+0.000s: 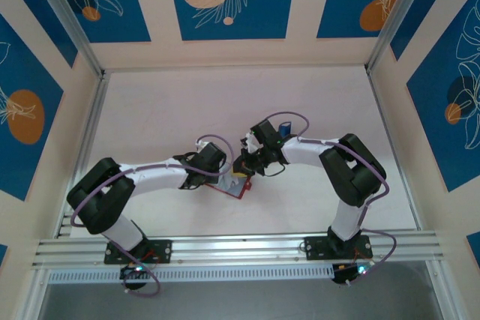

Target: Put the credit cards into the card holder

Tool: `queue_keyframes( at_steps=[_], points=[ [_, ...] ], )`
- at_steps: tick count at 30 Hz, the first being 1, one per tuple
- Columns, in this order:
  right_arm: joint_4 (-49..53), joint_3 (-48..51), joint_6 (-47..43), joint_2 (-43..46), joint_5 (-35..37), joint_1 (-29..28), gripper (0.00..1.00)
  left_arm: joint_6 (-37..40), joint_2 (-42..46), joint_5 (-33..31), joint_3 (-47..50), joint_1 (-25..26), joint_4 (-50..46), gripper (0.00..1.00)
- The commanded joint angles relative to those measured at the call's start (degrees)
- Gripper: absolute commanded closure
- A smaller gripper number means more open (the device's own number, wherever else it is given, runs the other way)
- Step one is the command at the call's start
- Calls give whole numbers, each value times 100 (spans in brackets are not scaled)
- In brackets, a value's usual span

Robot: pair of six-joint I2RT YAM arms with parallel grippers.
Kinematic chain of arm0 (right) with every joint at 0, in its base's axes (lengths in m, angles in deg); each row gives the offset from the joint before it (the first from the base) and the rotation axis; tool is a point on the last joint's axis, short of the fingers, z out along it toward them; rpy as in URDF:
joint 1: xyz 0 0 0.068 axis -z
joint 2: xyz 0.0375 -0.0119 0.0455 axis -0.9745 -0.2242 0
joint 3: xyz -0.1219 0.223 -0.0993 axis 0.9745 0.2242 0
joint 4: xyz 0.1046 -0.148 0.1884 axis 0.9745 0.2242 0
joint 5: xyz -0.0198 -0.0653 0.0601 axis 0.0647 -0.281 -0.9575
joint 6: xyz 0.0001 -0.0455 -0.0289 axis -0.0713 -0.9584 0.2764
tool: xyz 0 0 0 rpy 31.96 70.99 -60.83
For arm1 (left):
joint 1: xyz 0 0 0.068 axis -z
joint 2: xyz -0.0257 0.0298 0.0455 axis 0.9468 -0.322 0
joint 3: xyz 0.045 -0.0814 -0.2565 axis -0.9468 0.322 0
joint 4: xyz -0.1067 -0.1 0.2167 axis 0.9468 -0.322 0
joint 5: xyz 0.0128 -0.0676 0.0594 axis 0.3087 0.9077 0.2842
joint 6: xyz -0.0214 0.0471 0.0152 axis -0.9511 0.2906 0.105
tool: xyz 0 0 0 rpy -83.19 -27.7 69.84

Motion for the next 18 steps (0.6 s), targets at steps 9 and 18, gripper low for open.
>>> queue_keyframes(
  at_steps=[9, 18],
  points=[
    [88, 243, 142, 91, -185, -84, 100, -40, -208, 173, 215, -29, -265, 93],
    [79, 309, 148, 121, -219, -108, 100, -62, -241, 192, 233, -36, -230, 93]
  ],
)
